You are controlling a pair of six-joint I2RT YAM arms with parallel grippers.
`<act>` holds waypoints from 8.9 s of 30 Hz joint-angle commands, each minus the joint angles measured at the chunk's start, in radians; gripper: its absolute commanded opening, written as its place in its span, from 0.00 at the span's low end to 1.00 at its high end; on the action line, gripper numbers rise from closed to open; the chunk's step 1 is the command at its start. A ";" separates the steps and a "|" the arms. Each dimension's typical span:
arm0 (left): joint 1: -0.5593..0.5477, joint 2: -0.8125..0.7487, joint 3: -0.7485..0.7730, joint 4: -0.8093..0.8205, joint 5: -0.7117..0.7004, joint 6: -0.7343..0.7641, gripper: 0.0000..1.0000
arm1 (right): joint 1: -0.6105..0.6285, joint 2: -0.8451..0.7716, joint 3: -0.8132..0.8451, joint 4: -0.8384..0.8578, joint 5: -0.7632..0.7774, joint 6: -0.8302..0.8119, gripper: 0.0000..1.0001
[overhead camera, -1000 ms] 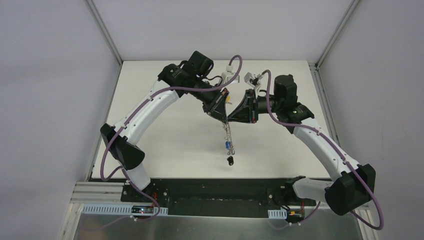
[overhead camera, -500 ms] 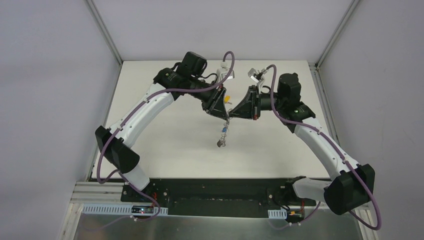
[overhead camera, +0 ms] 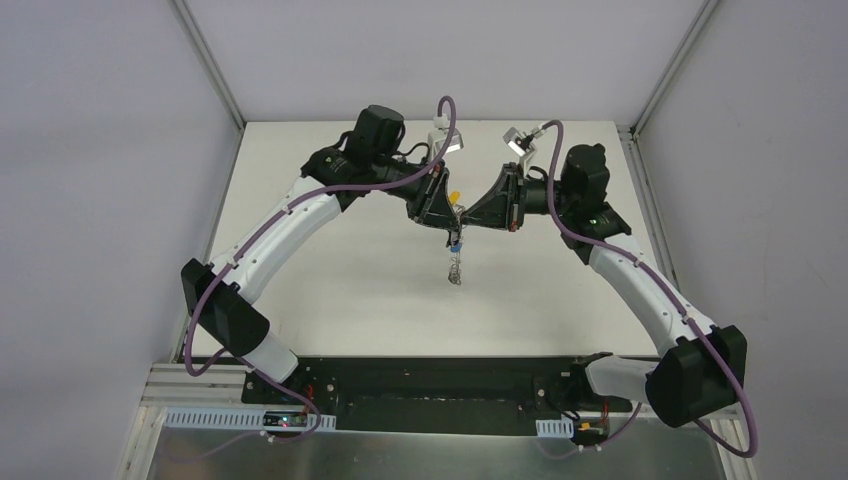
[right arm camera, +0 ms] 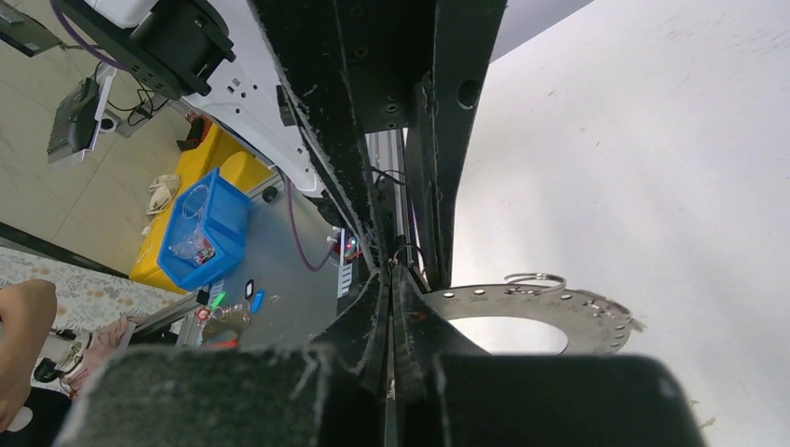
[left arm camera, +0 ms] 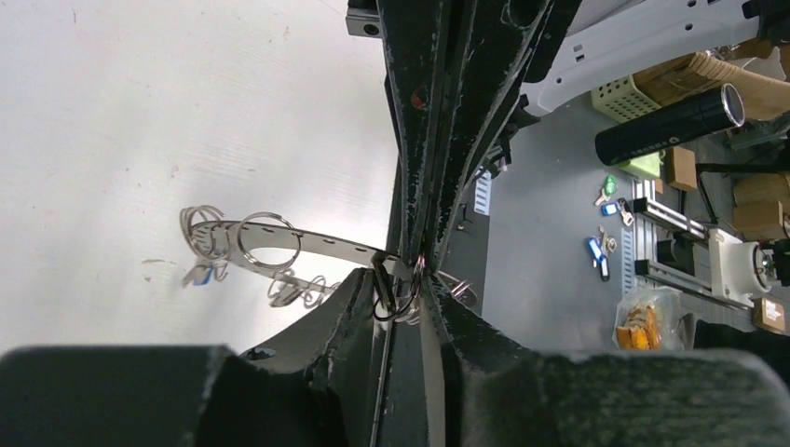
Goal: Put the keys on the keyring
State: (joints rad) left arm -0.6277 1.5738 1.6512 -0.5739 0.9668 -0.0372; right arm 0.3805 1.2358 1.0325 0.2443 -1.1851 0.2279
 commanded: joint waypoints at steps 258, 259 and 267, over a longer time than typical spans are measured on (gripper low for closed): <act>0.023 0.031 -0.054 0.159 0.189 -0.148 0.00 | -0.057 -0.035 -0.081 0.127 -0.059 0.034 0.00; 0.023 0.032 -0.054 0.165 0.191 -0.152 0.00 | -0.056 -0.035 -0.081 0.128 -0.059 0.032 0.00; 0.021 0.052 0.044 -0.060 0.080 -0.017 0.00 | -0.056 -0.039 -0.078 0.084 -0.056 -0.011 0.01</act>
State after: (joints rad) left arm -0.6132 1.6482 1.6047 -0.4793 1.1126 -0.1646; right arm 0.3267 1.2343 0.9424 0.3080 -1.2201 0.2554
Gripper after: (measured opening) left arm 0.011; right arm 0.005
